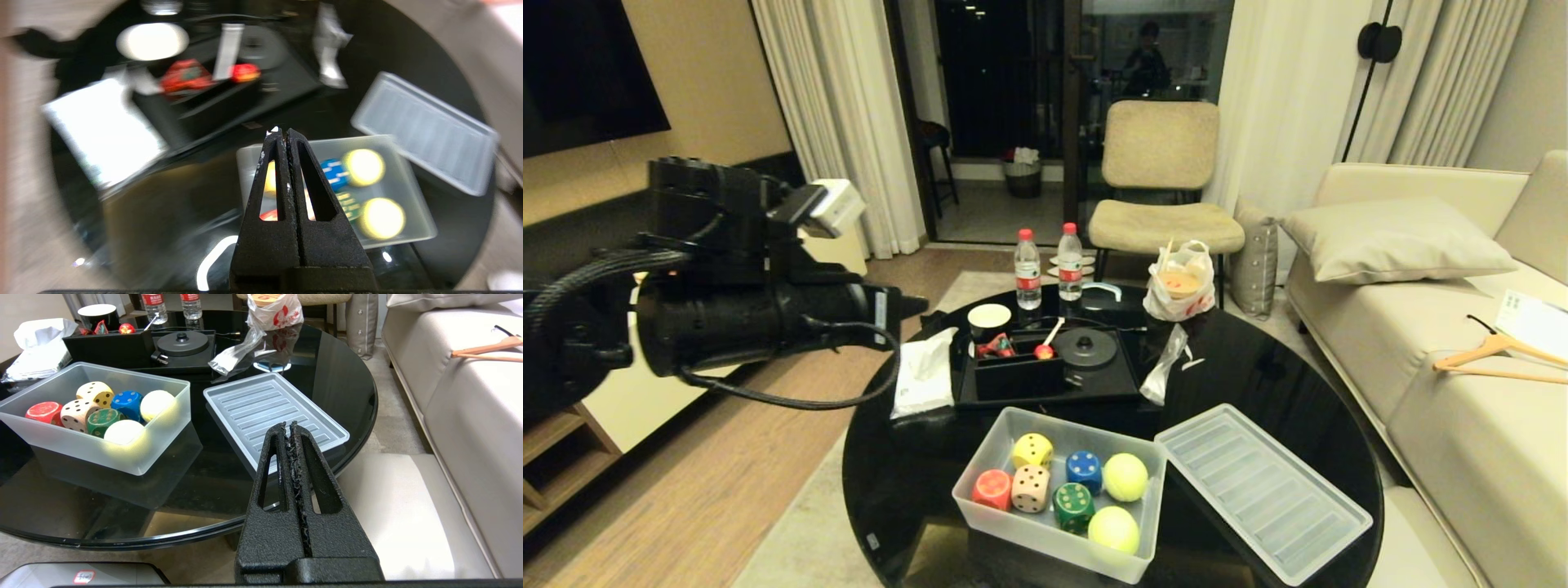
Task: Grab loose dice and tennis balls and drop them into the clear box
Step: Close the lid
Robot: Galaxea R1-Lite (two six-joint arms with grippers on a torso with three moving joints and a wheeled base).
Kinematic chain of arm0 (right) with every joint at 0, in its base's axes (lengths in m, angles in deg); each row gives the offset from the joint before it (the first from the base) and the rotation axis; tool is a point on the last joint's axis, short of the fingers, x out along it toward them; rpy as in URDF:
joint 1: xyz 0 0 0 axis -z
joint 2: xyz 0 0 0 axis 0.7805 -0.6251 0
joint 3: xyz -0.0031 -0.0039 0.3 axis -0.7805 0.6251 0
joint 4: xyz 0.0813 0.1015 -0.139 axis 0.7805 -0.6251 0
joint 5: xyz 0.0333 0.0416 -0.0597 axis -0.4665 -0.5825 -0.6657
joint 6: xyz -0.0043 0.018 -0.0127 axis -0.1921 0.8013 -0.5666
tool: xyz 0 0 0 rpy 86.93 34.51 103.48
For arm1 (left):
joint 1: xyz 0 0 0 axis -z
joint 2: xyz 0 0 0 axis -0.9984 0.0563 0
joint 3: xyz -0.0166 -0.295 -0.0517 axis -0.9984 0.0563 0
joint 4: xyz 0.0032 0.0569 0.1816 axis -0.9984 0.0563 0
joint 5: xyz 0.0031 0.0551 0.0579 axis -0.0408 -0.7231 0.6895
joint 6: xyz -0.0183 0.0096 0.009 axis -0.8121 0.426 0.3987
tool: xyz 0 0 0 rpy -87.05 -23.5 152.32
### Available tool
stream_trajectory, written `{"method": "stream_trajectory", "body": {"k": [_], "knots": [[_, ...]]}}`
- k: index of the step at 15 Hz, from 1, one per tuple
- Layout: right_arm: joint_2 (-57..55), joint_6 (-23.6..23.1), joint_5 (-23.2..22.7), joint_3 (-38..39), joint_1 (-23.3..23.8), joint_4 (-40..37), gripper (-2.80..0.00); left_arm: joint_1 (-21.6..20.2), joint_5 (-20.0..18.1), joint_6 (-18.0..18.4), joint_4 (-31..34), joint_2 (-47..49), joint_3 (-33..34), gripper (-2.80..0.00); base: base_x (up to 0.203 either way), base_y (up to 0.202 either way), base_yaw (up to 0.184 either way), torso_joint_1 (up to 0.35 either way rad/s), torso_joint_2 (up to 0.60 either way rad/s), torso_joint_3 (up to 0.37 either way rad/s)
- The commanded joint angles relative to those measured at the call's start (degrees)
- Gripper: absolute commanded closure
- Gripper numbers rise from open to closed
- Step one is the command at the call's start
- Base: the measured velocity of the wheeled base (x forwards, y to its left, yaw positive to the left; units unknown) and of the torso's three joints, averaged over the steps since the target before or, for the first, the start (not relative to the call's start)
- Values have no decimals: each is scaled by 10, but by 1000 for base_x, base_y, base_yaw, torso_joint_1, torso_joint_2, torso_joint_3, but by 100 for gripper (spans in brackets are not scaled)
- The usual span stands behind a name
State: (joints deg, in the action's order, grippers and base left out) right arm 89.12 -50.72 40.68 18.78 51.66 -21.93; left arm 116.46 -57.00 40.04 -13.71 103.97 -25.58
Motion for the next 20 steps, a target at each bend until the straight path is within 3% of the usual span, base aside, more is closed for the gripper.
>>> {"method": "stream_trajectory", "body": {"k": [1, 3, 5, 8, 11, 14, 20], "knots": [[-1, 0, 0, 0, 0, 0, 0, -65, -2, 5, -1, -114, 70, 0, 0, 0, 0, 0, 0, 0], [-1, 0, 0, 0, 0, 0, 0, -131, -10, 9, -2, -171, 132, 0, 0, 0, 0, 0, 0, 0], [-1, 1, 0, 0, 0, 0, 0, -204, -43, 10, -3, -226, 193, 0, 0, 0, 0, 0, 0, 0], [-1, 1, 0, 0, 0, 1, 0, -266, -86, 11, -4, -316, 287, 0, 0, 0, 0, 0, 0, 0], [-1, 1, 0, 0, 1, 1, 0, -284, -98, 11, -3, -417, 391, 0, 0, 0, 0, 0, 0, 0], [-1, 1, 0, 0, 0, 1, 0, -283, -129, 15, -4, -459, 480, 0, 0, 0, 0, 0, 0, 0], [-1, 1, 0, 0, 0, 1, 0, -244, -137, 31, -25, -535, 588, 0, 0, 0, 0, 0, 0, 0]]}}
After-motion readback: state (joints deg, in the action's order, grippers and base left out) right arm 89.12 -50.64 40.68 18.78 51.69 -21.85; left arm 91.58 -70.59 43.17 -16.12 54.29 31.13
